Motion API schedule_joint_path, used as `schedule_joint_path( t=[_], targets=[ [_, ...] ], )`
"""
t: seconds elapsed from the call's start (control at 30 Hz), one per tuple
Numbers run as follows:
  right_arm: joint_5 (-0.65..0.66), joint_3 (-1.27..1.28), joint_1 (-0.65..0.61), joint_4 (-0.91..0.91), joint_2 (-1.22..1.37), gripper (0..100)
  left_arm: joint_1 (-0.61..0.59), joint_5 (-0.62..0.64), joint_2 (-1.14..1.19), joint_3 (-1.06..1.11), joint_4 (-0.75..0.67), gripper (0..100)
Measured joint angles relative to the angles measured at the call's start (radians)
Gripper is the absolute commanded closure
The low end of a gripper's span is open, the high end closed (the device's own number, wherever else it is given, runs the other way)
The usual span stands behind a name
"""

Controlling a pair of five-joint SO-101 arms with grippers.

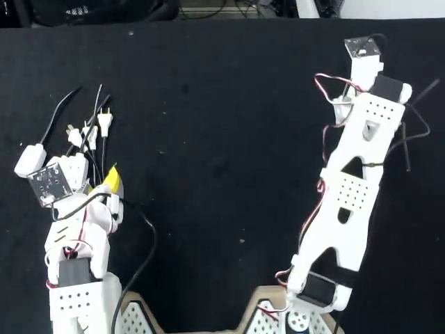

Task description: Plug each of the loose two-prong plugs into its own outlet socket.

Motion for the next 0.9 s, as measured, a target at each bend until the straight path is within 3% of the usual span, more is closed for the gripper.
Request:
schedule_joint_path(
  t=[0.9],
  targets=[
    [0.000, -0.006, 0.011, -0.017, -0.020, 87.2, 0.000, 0.000, 0.000, 0.000, 0.000, 80]
  ],
)
